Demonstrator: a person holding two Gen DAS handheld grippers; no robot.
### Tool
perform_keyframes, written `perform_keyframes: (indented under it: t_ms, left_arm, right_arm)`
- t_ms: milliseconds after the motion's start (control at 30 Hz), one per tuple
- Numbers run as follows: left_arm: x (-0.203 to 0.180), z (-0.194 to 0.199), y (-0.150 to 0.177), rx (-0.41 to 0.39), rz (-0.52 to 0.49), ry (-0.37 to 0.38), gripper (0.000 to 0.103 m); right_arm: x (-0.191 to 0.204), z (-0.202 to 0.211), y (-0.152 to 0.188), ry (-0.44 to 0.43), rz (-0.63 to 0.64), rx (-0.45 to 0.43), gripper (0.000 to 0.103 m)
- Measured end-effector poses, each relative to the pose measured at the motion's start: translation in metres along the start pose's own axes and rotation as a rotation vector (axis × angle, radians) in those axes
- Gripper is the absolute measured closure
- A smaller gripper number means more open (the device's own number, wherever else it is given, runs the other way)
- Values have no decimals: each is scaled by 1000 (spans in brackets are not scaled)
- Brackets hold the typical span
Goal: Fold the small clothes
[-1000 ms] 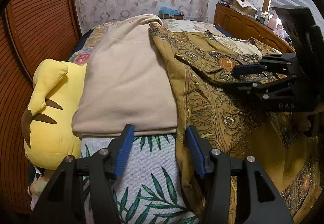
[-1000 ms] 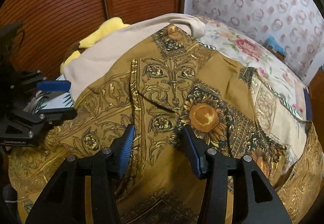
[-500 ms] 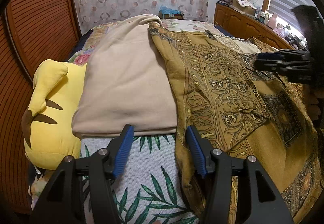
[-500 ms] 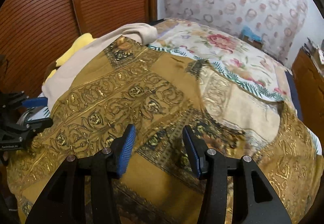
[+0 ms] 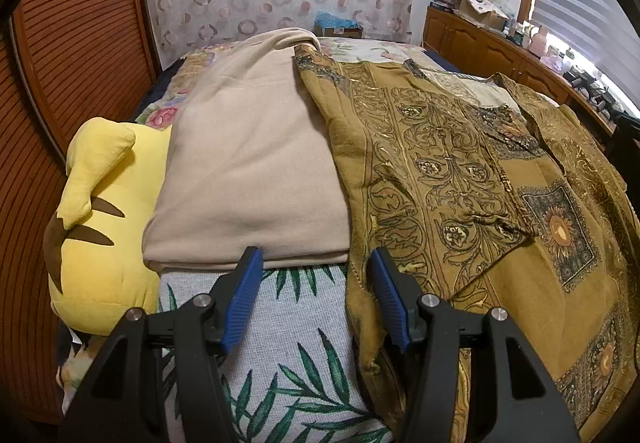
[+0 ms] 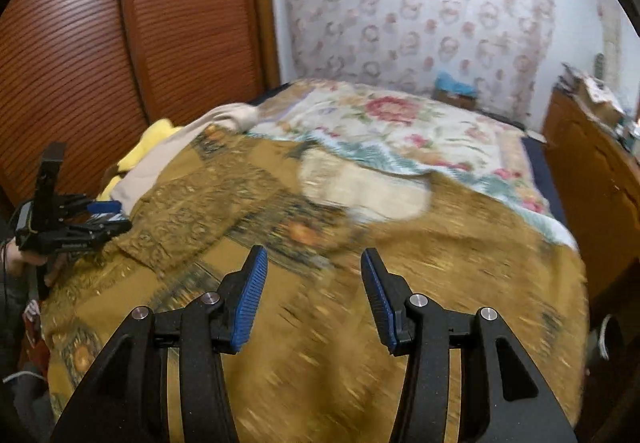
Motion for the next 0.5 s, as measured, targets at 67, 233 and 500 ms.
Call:
perform_keyframes:
  t_ms: [67,233,500]
  left_arm:
    - [0,3,-1,-13,1,-20,48]
    - [-4,26,-7,-84,29,-34,48]
    - [-44,70,-37,-207,22,-1,48]
  right_arm:
    - [-17,23,7,48,-18,-23,51]
    - [-56,67,32,153,-61,-51,49]
    - [-114,108,82,273,-170,-53,48]
Point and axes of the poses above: each gripper's, at about its wrist camera, not at the fingertips, and z roughly against the way its jaws point, x to its left, y to its underside, the point moved 4 cm from there along -z, roughly the way its jaws point, and after that the axes turned 11 degrees about -y, right-handed, at the moved point
